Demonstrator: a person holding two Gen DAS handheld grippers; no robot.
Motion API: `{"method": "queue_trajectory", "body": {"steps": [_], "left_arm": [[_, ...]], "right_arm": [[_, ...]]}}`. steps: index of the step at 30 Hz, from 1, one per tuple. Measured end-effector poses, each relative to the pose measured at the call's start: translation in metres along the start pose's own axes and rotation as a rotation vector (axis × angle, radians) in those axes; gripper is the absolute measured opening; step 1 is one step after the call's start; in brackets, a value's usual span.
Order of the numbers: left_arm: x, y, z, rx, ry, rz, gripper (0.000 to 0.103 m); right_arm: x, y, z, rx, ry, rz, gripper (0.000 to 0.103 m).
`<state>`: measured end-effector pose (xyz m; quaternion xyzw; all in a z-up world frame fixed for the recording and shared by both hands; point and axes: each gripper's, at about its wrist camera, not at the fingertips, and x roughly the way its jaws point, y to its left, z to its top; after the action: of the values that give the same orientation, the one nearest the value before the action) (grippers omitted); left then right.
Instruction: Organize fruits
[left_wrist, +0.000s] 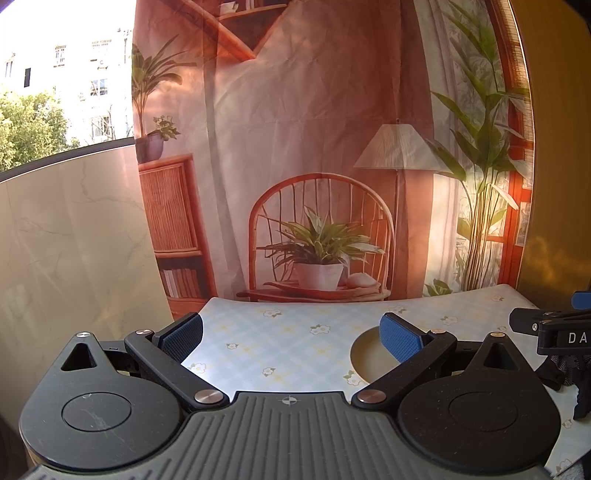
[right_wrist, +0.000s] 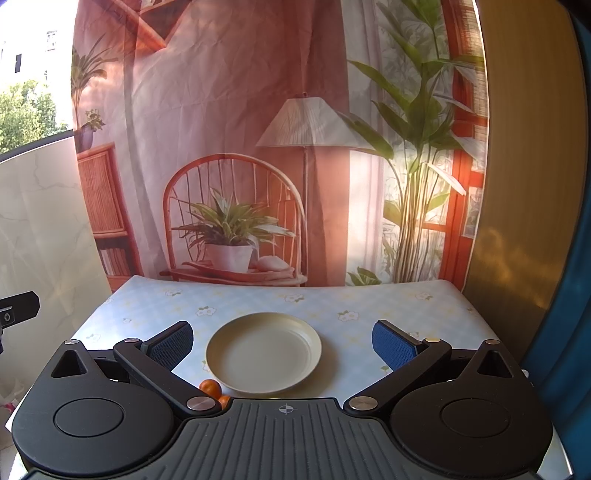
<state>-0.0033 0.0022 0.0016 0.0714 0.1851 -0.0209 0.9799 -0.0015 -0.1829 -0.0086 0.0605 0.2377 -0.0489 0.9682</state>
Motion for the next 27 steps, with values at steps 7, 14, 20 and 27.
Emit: {"method": "queue_trajectory", "body": {"steps": [7, 14, 20, 27], "left_arm": [[0.0002, 0.0003, 0.0002, -0.001, 0.001, 0.001, 0.103], [-0.0002, -0.0006, -0.0003, 0.0, 0.002, 0.001, 0.103], [0.0002, -0.0008, -0.0014, -0.001, 0.006, -0.002, 0.103], [0.0069, -0.0004, -0.0044, -0.005, 0.023, -0.005, 0.103]], "right_arm": [[0.0002, -0.0003, -0.0001, -0.001, -0.001, 0.001, 0.103], [-0.0005, 0.0005, 0.0, 0.0, -0.001, 0.002, 0.103], [-0.0006, 0.0005, -0.001, 0.001, 0.001, 0.0, 0.103], [0.0026, -0.0023, -0.0021, 0.004, 0.005, -0.011, 0.103]]}}
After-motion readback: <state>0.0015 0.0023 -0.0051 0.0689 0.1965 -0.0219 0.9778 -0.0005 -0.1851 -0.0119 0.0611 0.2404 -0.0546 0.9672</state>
